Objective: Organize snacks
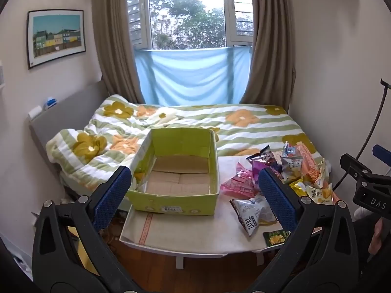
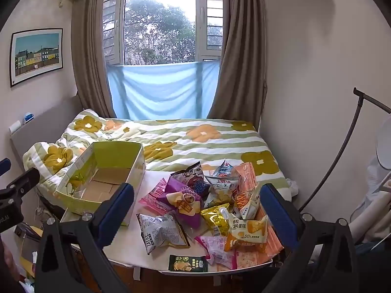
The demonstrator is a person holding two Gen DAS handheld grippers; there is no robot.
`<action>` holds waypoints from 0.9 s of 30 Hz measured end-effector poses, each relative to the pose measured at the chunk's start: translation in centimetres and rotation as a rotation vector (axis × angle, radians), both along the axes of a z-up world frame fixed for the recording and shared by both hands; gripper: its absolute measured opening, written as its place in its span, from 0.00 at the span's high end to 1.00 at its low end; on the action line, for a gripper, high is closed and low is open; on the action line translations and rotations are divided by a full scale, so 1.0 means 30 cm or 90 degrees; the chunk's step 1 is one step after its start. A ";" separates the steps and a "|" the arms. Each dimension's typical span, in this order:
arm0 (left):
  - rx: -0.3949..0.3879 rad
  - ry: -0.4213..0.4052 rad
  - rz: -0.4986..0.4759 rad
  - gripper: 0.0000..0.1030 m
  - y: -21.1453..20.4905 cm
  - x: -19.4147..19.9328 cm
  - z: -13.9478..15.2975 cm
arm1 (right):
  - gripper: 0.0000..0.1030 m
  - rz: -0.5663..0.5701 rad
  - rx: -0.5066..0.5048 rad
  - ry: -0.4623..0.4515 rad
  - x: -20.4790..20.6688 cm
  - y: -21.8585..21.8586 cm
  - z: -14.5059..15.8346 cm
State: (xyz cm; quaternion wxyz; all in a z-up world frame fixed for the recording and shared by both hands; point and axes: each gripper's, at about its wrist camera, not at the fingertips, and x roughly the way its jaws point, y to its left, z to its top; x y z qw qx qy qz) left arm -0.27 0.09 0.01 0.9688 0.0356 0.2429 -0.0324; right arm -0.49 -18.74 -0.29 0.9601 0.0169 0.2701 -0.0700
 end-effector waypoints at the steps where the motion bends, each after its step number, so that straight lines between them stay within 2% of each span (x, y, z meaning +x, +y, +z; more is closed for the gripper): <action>1: 0.002 0.020 0.014 0.00 0.001 0.025 -0.002 | 0.00 -0.001 -0.002 0.000 0.000 0.001 0.000; 8: 0.006 0.014 0.013 0.00 0.038 0.038 -0.003 | 0.00 -0.010 -0.003 0.002 0.005 0.001 -0.003; 27: 0.002 0.007 0.009 0.00 0.024 0.041 -0.018 | 0.00 -0.005 -0.008 0.003 0.011 0.033 -0.014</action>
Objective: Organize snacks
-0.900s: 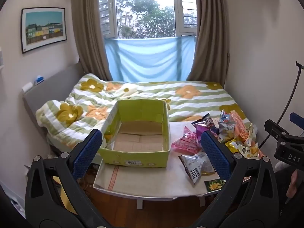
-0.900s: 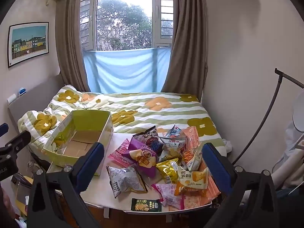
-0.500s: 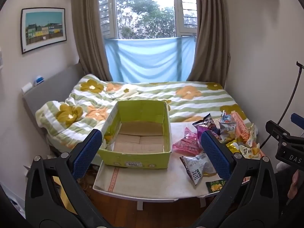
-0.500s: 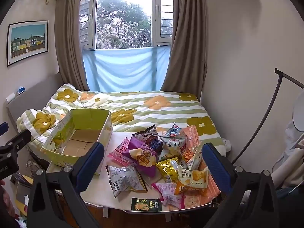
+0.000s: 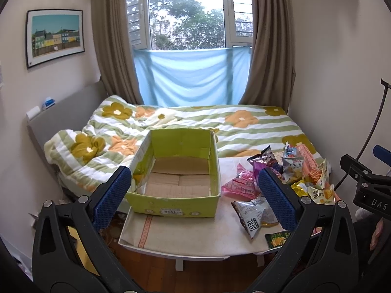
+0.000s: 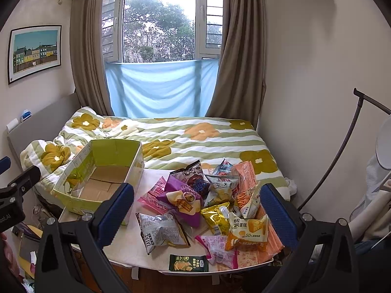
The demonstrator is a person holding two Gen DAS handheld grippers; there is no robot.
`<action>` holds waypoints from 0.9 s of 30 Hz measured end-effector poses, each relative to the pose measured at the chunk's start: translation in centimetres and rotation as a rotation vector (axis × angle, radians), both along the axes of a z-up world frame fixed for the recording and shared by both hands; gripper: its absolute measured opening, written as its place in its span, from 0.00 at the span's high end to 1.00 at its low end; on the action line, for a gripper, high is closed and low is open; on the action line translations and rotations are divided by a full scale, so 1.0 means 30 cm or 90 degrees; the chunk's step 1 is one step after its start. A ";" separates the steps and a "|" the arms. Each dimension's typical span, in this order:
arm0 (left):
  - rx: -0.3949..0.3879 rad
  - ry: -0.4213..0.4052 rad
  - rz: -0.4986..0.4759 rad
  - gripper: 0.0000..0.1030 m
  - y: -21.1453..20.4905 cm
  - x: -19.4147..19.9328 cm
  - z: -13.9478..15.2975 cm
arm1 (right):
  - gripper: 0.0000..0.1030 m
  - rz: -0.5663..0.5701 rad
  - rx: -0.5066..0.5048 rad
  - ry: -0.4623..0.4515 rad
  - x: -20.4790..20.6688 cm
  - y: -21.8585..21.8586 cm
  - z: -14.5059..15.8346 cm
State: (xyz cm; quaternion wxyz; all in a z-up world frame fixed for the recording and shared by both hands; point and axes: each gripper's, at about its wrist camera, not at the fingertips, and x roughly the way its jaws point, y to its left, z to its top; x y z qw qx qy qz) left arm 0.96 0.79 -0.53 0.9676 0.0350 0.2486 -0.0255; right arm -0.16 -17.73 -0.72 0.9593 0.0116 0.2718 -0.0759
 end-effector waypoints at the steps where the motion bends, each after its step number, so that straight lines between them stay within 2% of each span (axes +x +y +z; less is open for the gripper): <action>1: -0.001 0.000 -0.001 0.00 0.000 0.000 -0.001 | 0.00 -0.001 0.001 0.001 0.001 0.001 -0.001; 27: -0.008 0.020 -0.009 0.00 0.007 0.027 -0.012 | 0.00 -0.007 0.003 0.006 0.001 0.004 -0.009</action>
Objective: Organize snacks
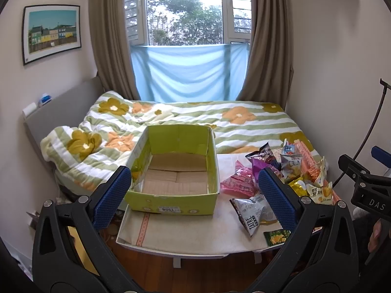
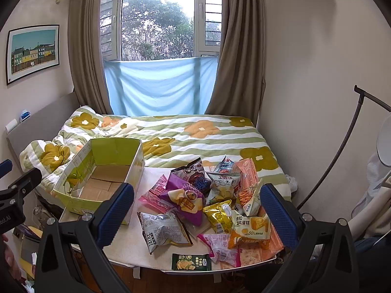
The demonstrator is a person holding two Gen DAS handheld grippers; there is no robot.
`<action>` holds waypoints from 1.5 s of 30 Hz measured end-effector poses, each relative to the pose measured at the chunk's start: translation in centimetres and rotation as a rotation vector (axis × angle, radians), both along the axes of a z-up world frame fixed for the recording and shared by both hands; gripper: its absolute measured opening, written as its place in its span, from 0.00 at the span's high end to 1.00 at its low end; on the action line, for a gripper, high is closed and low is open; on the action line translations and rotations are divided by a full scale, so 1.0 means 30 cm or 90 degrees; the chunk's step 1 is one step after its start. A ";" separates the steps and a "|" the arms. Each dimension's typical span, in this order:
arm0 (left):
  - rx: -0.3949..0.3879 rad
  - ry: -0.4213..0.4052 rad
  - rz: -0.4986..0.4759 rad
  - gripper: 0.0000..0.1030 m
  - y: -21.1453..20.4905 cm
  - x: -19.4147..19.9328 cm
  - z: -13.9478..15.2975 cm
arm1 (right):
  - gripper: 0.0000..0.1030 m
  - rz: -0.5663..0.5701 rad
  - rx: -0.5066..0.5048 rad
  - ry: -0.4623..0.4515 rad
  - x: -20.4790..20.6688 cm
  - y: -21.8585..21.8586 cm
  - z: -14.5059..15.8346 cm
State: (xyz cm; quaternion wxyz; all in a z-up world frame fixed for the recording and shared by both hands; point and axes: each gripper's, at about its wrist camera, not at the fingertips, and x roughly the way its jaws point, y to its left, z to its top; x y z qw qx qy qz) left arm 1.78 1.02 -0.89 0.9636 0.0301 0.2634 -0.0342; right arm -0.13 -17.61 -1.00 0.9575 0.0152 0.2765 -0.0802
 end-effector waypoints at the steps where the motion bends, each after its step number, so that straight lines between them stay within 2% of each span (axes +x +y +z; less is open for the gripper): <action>1: 0.000 0.001 0.000 0.00 -0.001 0.002 -0.001 | 0.00 0.000 0.000 0.000 0.000 0.000 -0.001; 45: -0.010 0.032 -0.006 0.00 -0.004 0.033 -0.037 | 0.00 -0.004 0.002 0.009 0.007 0.009 -0.015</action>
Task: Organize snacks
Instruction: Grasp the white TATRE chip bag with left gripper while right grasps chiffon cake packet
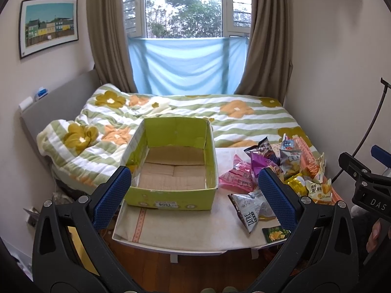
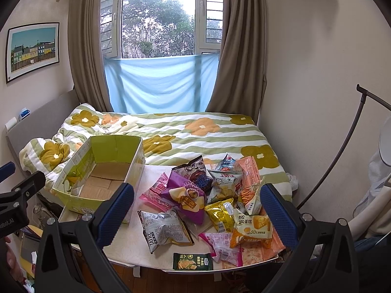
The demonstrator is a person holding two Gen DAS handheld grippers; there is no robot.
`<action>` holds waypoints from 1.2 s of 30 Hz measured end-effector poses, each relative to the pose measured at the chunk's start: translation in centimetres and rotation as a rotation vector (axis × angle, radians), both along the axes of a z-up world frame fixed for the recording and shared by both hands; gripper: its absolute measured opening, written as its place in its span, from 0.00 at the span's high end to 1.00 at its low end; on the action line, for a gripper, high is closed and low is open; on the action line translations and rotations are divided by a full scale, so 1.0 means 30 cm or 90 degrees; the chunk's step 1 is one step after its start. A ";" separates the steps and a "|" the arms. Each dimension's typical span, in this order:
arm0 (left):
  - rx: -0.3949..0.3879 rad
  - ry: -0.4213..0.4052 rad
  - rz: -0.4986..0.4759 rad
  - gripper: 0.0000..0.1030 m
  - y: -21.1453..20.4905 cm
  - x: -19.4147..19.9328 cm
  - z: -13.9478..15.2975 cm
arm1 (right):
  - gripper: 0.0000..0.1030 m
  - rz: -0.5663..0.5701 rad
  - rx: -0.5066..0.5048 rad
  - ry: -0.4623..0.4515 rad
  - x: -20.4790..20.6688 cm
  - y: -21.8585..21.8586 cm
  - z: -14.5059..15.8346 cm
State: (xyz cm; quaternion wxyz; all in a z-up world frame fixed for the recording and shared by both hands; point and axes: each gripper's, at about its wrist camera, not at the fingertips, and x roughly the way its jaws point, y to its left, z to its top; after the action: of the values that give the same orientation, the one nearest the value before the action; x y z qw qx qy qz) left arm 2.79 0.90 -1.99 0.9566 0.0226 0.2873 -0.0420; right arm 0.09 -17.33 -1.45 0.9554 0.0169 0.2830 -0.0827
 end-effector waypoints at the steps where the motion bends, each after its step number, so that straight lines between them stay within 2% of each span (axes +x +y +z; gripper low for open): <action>1: -0.002 0.007 -0.004 0.00 -0.001 0.008 -0.002 | 0.00 -0.002 0.002 0.001 -0.002 -0.003 0.001; 6: -0.011 0.059 -0.046 0.00 -0.017 0.062 -0.046 | 0.00 -0.014 0.016 0.014 -0.005 -0.040 0.001; 9: -0.020 0.100 -0.079 0.00 -0.036 0.103 -0.117 | 0.00 -0.030 0.015 0.034 -0.006 -0.061 -0.034; 13: -0.030 0.152 -0.110 0.00 -0.079 0.166 -0.226 | 0.00 -0.048 0.001 0.071 -0.003 -0.096 -0.117; 19: -0.057 0.240 -0.144 0.00 -0.184 0.251 -0.416 | 0.00 -0.044 0.013 0.131 0.044 -0.184 -0.281; 28: -0.050 0.348 -0.124 0.00 -0.362 0.408 -0.672 | 0.00 -0.087 0.053 0.198 0.174 -0.403 -0.515; 33: -0.028 0.384 -0.097 0.00 -0.414 0.472 -0.776 | 0.00 -0.093 0.080 0.244 0.248 -0.491 -0.643; 36: -0.022 0.401 -0.087 0.00 -0.428 0.498 -0.816 | 0.00 -0.085 0.084 0.260 0.279 -0.518 -0.686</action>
State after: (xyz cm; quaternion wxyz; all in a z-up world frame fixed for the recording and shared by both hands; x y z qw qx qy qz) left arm 17.72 -11.94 -26.46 0.8157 0.0115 0.5666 -0.1163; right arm 8.47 -32.88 -22.02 0.8674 0.0813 0.4738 -0.1289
